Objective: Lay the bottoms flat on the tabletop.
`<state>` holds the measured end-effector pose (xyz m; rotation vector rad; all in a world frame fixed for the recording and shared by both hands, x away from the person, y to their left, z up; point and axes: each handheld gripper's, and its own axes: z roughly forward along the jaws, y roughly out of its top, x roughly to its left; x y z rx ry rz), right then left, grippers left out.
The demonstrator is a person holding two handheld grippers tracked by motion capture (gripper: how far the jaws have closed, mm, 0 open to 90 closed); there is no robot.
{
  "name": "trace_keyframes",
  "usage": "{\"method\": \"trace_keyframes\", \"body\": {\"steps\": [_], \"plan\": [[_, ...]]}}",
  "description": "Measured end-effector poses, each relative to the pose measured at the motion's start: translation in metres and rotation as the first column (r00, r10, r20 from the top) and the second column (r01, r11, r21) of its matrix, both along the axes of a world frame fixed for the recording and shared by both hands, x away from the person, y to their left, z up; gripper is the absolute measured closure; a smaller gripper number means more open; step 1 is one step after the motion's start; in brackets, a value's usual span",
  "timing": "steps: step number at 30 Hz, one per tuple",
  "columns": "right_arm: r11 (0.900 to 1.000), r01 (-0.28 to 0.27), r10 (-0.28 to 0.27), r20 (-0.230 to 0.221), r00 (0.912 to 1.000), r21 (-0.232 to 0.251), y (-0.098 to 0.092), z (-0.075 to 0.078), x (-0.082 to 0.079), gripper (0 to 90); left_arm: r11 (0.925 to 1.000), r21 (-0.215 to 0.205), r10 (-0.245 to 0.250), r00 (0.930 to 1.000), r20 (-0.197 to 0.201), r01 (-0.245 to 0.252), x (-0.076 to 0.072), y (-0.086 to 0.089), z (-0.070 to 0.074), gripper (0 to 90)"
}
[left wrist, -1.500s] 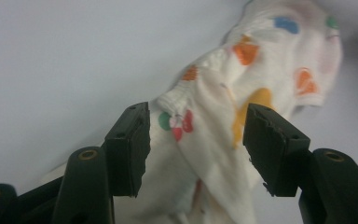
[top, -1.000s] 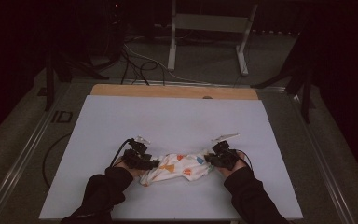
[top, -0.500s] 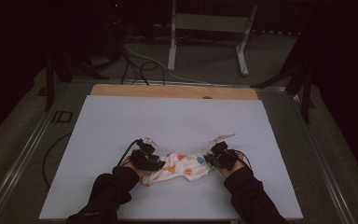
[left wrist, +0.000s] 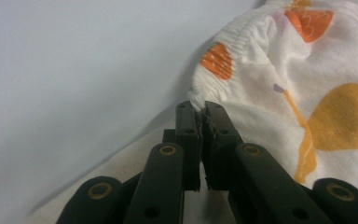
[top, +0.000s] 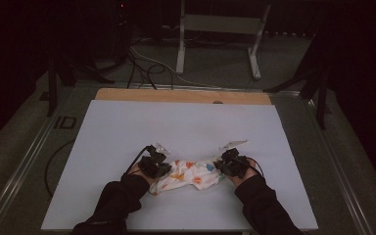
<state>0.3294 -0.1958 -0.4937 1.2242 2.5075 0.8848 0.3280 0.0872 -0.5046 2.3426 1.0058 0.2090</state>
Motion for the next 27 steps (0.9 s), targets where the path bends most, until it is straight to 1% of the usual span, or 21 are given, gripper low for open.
{"method": "trace_keyframes", "body": {"steps": [1,3,4,6,7,9,10,11,12,16,18,20,21,22,23,24,25,27], "plan": [[1.000,0.004,-0.004,0.001,1.0000,0.003,0.000,0.001,0.000,86.8,1.0000,0.000,0.005,0.9998,0.017,-0.005,0.000,0.001,0.001,87.8],[1.000,0.003,-0.003,0.006,1.0000,0.010,-0.001,0.003,-0.001,86.8,0.9996,-0.019,0.020,0.9993,0.031,-0.019,0.001,0.005,0.007,87.9],[1.000,0.003,-0.003,0.015,0.9999,0.012,-0.002,0.005,-0.001,86.8,0.9991,-0.028,0.032,0.9986,0.042,-0.031,0.003,0.008,0.011,87.9],[1.000,0.007,-0.007,0.028,0.9996,0.027,-0.003,0.007,-0.001,86.9,0.9982,-0.044,0.042,0.9979,0.050,-0.040,0.005,0.012,0.017,87.9],[0.999,0.008,-0.010,0.034,0.9994,0.041,-0.004,0.009,-0.001,86.9,0.9980,-0.049,0.043,0.9974,0.059,-0.040,0.006,0.014,0.020,87.9],[0.999,0.006,-0.009,0.046,0.9989,0.051,-0.004,0.013,0.000,86.9,0.9978,-0.056,0.038,0.9968,0.071,-0.034,0.008,0.017,0.028,87.9],[0.999,0.006,-0.009,0.046,0.9989,0.051,-0.004,0.013,0.000,86.9,0.9978,-0.056,0.038,0.9968,0.071,-0.034,0.008,0.017,0.028,87.9],[0.999,0.005,-0.008,0.056,0.9984,0.054,-0.003,0.016,0.001,86.9,0.9972,-0.066,0.042,0.9951,0.089,-0.036,0.010,0.020,0.037,87.9],[0.998,0.003,-0.007,0.078,0.9969,0.057,-0.002,0.021,0.003,86.9,0.9972,-0.066,0.042,0.9945,0.096,-0.036,0.011,0.021,0.041,87.9],[0.998,0.001,-0.007,0.109,0.9940,0.060,0.002,0.031,0.011,86.9,0.9964,-0.068,0.059,0.9910,0.121,-0.051,0.017,0.024,0.052,87.8],[0.998,0.006,-0.014,0.117,0.9931,0.070,0.004,0.035,0.016,86.9,0.9964,-0.064,0.064,0.9884,0.138,-0.056,0.021,0.026,0.055,87.8],[0.997,0.010,-0.020,0.126,0.9919,0.075,0.006,0.038,0.021,86.9,0.9968,-0.053,0.067,0.9876,0.142,-0.060,0.026,0.026,0.057,87.8],[0.997,0.012,-0.022,0.131,0.9912,0.075,0.007,0.040,0.024,86.9,0.9966,-0.053,0.071,0.9867,0.146,-0.064,0.029,0.027,0.058,87.8],[0.997,0.012,-0.022,0.131,0.9912,0.075,0.007,0.040,0.024,86.9,0.9966,-0.053,0.071,0.9867,0.146,-0.064,0.029,0.027,0.058,87.7],[0.997,0.015,-0.025,0.135,0.9906,0.077,0.008,0.041,0.027,86.9,0.9962,-0.057,0.074,0.9868,0.144,-0.067,0.036,0.029,0.059,87.7],[0.996,0.019,-0.031,0.134,0.9905,0.087,0.009,0.043,0.033,86.9,0.9960,-0.059,0.075,0.9867,0.144,-0.067,0.038,0.030,0.059,87.7],[0.996,0.025,-0.037,0.134,0.9902,0.090,0.010,0.044,0.035,86.9,0.9963,-0.053,0.075,0.9871,0.141,-0.068,0.042,0.030,0.059,87.7],[0.995,0.037,-0.050,0.142,0.9886,0.093,0.011,0.045,0.043,86.9,0.9963,-0.039,0.082,0.9851,0.151,-0.077,0.048,0.030,0.059,87.7]]}}
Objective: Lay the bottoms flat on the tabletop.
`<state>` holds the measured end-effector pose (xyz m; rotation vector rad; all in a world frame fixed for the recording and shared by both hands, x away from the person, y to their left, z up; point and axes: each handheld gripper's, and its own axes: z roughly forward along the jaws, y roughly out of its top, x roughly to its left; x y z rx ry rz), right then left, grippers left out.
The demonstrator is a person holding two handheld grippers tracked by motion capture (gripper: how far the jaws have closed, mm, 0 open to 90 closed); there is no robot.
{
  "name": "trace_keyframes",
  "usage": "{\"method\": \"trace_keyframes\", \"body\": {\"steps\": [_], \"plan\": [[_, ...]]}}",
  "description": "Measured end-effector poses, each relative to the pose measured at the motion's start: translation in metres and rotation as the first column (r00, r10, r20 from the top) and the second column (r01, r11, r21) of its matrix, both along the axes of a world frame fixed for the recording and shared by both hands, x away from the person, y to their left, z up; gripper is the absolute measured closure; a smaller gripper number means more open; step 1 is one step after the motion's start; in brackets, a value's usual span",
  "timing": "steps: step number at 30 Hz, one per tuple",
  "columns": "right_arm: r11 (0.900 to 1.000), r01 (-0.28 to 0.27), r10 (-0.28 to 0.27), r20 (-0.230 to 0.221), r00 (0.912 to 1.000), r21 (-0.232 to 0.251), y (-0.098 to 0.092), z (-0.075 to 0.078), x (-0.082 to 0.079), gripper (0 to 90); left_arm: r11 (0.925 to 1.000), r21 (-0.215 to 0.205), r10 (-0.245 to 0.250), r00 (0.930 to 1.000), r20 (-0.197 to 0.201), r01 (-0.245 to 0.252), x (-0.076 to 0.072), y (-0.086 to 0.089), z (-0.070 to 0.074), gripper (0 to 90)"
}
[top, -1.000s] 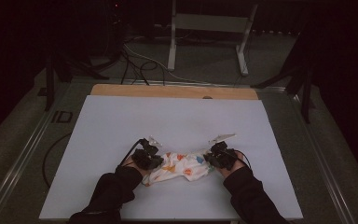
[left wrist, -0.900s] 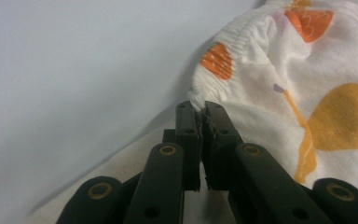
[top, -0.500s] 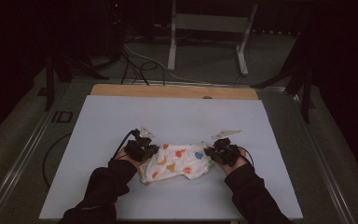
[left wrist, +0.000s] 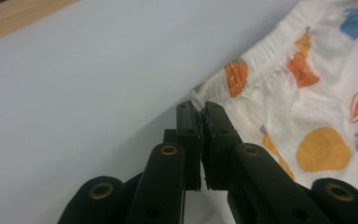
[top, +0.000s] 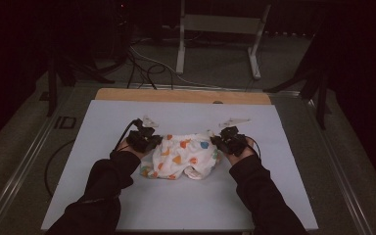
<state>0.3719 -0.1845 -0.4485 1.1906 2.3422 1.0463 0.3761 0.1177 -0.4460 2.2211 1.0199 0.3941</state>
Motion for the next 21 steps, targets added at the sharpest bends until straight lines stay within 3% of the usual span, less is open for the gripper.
{"method": "trace_keyframes", "body": {"steps": [13,21], "plan": [[0.999,0.044,-0.043,0.013,0.9990,-0.010,0.017,-0.008,0.045,86.9,0.9966,0.007,0.082,0.9966,0.012,-0.082,0.038,0.005,-0.003,87.4],[0.996,0.071,-0.070,0.020,0.9973,-0.053,0.028,-0.018,0.063,86.8,0.9959,0.028,0.086,0.9961,0.023,-0.086,0.058,0.008,-0.014,86.9]]}}
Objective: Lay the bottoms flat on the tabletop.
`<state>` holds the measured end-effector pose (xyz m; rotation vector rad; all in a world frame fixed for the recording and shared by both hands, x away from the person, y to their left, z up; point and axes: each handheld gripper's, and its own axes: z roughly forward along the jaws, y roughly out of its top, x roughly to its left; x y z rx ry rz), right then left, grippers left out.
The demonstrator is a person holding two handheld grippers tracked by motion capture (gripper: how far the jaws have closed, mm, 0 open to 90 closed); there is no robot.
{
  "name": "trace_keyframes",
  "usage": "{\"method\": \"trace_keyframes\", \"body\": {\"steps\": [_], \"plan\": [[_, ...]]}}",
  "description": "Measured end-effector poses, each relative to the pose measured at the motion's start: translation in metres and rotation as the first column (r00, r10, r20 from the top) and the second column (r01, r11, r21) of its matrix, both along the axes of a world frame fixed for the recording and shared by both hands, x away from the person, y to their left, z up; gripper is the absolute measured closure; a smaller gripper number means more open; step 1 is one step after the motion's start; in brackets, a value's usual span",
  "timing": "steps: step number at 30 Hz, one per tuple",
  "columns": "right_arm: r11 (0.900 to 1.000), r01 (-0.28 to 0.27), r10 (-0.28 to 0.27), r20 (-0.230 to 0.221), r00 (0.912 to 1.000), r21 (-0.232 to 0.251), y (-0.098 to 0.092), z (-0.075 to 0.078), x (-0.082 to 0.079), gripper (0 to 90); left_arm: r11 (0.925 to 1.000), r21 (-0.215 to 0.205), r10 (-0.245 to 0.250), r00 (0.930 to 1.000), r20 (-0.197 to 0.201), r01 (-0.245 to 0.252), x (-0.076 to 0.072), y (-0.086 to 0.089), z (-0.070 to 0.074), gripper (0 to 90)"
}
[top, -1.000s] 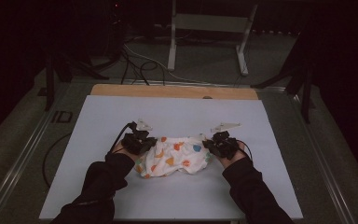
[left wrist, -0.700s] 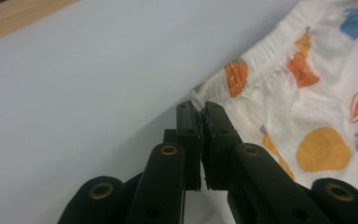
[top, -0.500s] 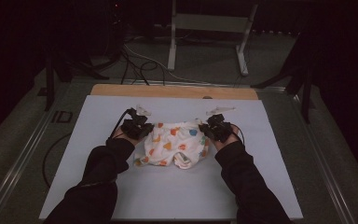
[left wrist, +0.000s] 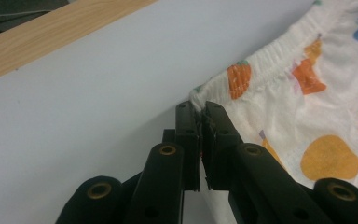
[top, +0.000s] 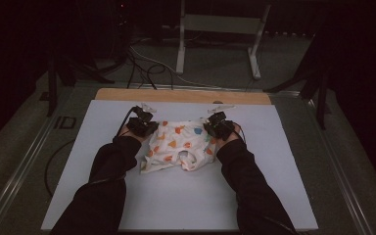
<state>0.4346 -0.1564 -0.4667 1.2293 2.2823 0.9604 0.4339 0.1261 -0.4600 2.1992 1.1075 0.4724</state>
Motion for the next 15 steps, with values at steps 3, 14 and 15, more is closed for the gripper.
{"method": "trace_keyframes", "body": {"steps": [3,14,15], "plan": [[1.000,0.019,-0.019,-0.003,0.9998,-0.012,0.003,-0.005,0.004,86.8,1.0000,0.001,-0.002,0.9999,0.013,0.002,0.008,-0.002,-0.004,86.9],[0.998,0.048,-0.049,-0.004,0.9988,-0.036,0.001,-0.010,0.011,86.6,0.9998,0.020,0.007,1.0000,-0.003,-0.007,0.030,-0.010,-0.016,86.2],[0.998,0.048,-0.048,-0.006,0.9988,-0.036,0.002,-0.011,0.012,83.8,0.9996,0.026,0.006,1.0000,-0.001,-0.006,0.030,-0.010,-0.017,85.6]]}}
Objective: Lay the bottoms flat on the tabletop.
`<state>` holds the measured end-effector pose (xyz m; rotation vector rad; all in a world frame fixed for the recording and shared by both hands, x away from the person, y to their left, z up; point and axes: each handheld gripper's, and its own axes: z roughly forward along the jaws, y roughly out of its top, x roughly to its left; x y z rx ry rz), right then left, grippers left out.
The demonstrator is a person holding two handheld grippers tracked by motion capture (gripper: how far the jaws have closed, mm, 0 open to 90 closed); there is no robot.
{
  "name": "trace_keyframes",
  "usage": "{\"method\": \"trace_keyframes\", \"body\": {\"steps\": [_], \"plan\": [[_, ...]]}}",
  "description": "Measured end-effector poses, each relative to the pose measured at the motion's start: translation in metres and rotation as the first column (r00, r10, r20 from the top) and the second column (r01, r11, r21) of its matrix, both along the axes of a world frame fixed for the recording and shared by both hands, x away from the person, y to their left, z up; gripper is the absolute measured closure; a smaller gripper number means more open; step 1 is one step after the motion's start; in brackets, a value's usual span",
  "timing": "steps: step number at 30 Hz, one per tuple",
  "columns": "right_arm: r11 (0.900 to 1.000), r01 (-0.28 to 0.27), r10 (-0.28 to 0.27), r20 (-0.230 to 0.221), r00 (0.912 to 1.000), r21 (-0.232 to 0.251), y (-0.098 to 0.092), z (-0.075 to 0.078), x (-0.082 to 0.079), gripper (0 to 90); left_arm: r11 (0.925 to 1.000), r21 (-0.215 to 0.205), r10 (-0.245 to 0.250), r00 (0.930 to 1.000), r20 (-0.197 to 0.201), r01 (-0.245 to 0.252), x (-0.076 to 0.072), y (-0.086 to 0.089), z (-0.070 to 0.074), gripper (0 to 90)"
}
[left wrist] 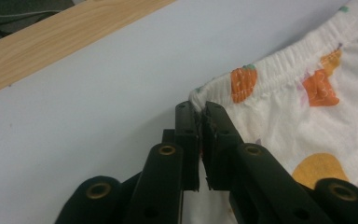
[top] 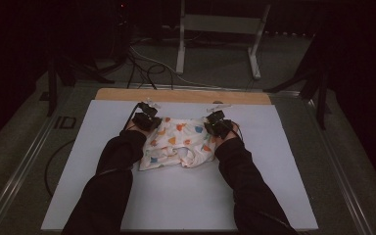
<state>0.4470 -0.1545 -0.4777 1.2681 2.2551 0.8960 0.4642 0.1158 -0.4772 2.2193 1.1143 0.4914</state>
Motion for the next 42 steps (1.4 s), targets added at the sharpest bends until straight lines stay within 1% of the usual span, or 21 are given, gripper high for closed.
{"method": "trace_keyframes", "body": {"steps": [1,2,4,5,6,7,8,9,10,11,13,14,18,19,20,21,30,34,35,39,42], "plan": [[1.000,0.000,0.000,0.003,1.0000,-0.002,0.000,0.000,0.001,77.5,1.0000,0.005,0.006,1.0000,0.004,-0.006,0.000,0.000,-0.001,83.6],[1.000,0.003,-0.003,0.006,1.0000,0.007,0.000,-0.001,0.001,65.5,0.9998,0.005,0.019,0.9998,0.001,-0.019,0.001,0.000,-0.001,76.2],[1.000,0.004,-0.004,-0.011,0.9999,0.030,-0.001,-0.003,0.003,47.3,0.9987,0.014,0.048,0.9987,-0.014,-0.048,0.002,0.001,-0.001,52.4],[0.999,0.013,-0.013,0.001,0.9999,0.033,-0.002,-0.003,0.002,42.3,0.9987,0.016,0.049,0.9987,-0.015,-0.048,0.001,0.002,-0.001,45.3],[0.999,0.018,-0.019,0.013,0.9997,0.031,-0.003,-0.003,0.002,38.1,0.9986,0.007,0.053,0.9983,-0.022,-0.053,0.001,0.003,0.000,41.9],[0.999,0.022,-0.022,0.011,0.9997,0.034,-0.005,-0.003,0.002,32.6,0.9985,-0.004,0.055,0.9981,-0.029,-0.055,0.000,0.005,0.001,37.3],[0.999,0.031,-0.032,0.014,0.9994,0.037,-0.006,-0.003,0.001,30.5,0.9984,-0.008,0.056,0.9979,-0.031,-0.057,-0.001,0.006,0.002,32.0],[0.999,0.032,-0.033,0.015,0.9994,0.041,-0.008,-0.002,0.001,28.7,0.9980,-0.013,0.062,0.9977,-0.029,-0.062,-0.002,0.007,0.003,29.2],[0.999,0.035,-0.035,0.018,0.9992,0.038,-0.009,-0.002,0.000,24.2,0.9980,-0.020,0.060,0.9977,-0.031,-0.060,-0.003,0.008,0.005,26.9],[0.999,0.024,-0.025,0.015,0.9996,0.041,-0.010,-0.001,-0.001,20.6,0.9975,-0.035,0.060,0.9976,-0.034,-0.061,-0.005,0.009,0.006,23.6],[0.998,0.012,-0.013,0.023,0.9997,0.057,-0.012,0.001,-0.005,14.9,0.9974,-0.060,0.037,0.9986,-0.037,-0.039,-0.009,0.011,0.009,14.9],[0.998,-0.002,0.001,0.026,0.9997,0.063,-0.012,0.002,-0.006,14.0,0.9972,-0.068,0.031,0.9988,-0.037,-0.033,-0.010,0.011,0.011,14.7],[0.997,-0.034,0.031,0.046,0.9984,0.066,-0.012,0.007,-0.013,12.6,0.9969,-0.079,-0.003,0.9989,-0.047,-0.001,-0.018,0.011,0.014,6.2],[0.997,-0.034,0.031,0.046,0.9984,0.066,-0.012,0.007,-0.013,12.6,0.9969,-0.079,-0.003,0.9989,-0.047,-0.001,-0.018,0.011,0.014,4.2],[0.996,-0.044,0.041,0.046,0.9981,0.072,-0.012,0.008,-0.015,12.7,0.9968,-0.077,-0.025,0.9986,-0.047,0.021,-0.024,0.012,0.016,4.2],[0.996,-0.059,0.055,0.055,0.9970,0.069,-0.011,0.012,-0.017,13.9,0.9971,-0.072,-0.027,0.9988,-0.040,0.024,-0.026,0.012,0.017,1.9],[0.992,-0.098,0.092,0.072,0.9931,0.077,-0.009,0.025,-0.026,14.2,0.9935,-0.100,-0.058,0.9979,-0.028,0.055,-0.046,0.019,0.028,1.9],[0.990,-0.116,0.111,0.071,0.9913,0.076,-0.009,0.030,-0.032,14.2,0.9911,-0.111,-0.075,0.9971,-0.011,0.073,-0.057,0.023,0.033,1.9],[0.989,-0.121,0.115,0.076,0.9905,0.081,-0.009,0.031,-0.033,14.2,0.9903,-0.114,-0.082,0.9966,-0.012,0.080,-0.060,0.024,0.035,1.9],[0.986,-0.152,0.147,0.076,0.9862,0.065,-0.009,0.035,-0.039,14.2,0.9887,-0.109,-0.103,0.9946,0.000,0.103,-0.072,0.025,0.040,1.9],[0.982,-0.171,0.164,0.078,0.9833,0.082,-0.008,0.037,-0.046,14.1,0.9854,-0.116,-0.125,0.9921,0.006,0.125,-0.081,0.027,0.045,1.9]]}}
